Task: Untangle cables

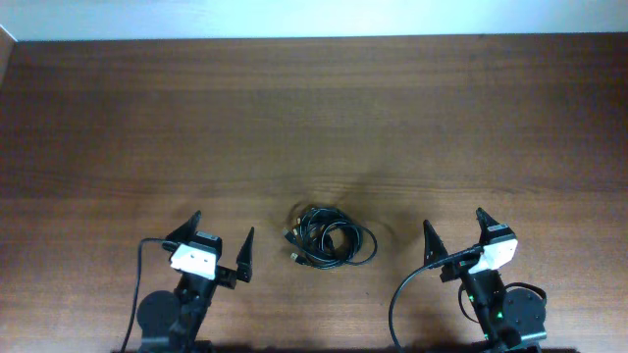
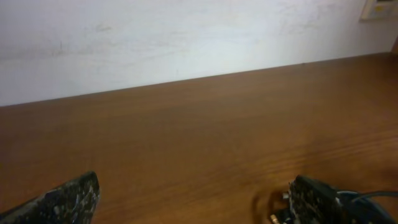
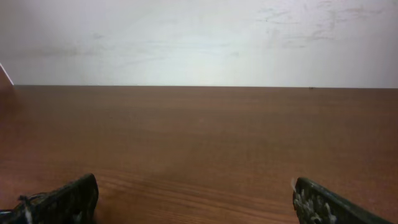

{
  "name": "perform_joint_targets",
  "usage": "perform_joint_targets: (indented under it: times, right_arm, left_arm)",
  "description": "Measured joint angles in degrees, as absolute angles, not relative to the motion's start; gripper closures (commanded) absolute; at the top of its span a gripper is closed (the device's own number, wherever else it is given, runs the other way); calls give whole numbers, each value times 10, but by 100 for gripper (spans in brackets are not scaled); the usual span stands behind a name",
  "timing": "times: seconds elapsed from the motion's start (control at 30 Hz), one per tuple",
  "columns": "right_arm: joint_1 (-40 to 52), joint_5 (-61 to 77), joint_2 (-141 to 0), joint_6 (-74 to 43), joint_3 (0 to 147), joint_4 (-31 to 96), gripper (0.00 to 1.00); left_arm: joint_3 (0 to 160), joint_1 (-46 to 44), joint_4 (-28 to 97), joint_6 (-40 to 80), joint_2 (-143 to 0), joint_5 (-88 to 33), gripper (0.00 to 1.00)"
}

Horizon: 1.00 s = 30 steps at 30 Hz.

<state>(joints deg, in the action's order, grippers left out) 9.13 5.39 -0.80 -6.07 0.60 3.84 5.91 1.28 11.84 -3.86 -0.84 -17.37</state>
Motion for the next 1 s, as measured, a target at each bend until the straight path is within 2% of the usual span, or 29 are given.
perform_joint_targets:
  times: [0.47, 0.77, 1.0]
  right_arm:
    - [91, 54, -8, -60, 6, 38, 1]
    - [91, 54, -8, -60, 6, 38, 1]
    - [91, 54, -8, -60, 6, 38, 2]
  left_arm:
    - [251, 13, 240, -27, -103, -176, 1]
    - [343, 13, 296, -27, -255, -227, 1]
    - [458, 10, 420, -46, -413, -242, 1]
